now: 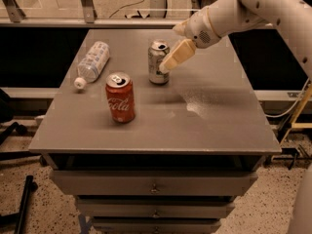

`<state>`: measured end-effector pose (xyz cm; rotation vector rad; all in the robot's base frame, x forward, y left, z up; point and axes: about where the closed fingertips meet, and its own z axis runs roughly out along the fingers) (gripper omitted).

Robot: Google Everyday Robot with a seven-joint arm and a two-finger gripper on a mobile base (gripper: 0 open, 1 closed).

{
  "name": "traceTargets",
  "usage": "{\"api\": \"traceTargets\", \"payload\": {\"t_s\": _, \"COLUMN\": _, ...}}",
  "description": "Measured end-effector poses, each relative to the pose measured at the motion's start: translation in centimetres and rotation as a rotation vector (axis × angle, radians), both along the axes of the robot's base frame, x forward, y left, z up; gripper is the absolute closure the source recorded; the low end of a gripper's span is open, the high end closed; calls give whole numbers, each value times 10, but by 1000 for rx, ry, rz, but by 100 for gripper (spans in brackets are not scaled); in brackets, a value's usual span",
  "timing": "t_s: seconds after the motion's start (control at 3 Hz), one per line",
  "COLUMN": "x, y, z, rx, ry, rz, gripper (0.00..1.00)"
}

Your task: Knock 7up can over

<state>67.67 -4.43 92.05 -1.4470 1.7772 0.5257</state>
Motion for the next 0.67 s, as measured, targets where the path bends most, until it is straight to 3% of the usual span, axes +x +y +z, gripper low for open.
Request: {"api": "traceTargets", "payload": {"t_s": 0.67, "x": 12, "y": 13, "z": -9, "rx": 34, "ry": 10, "rz": 12, "gripper": 0}}
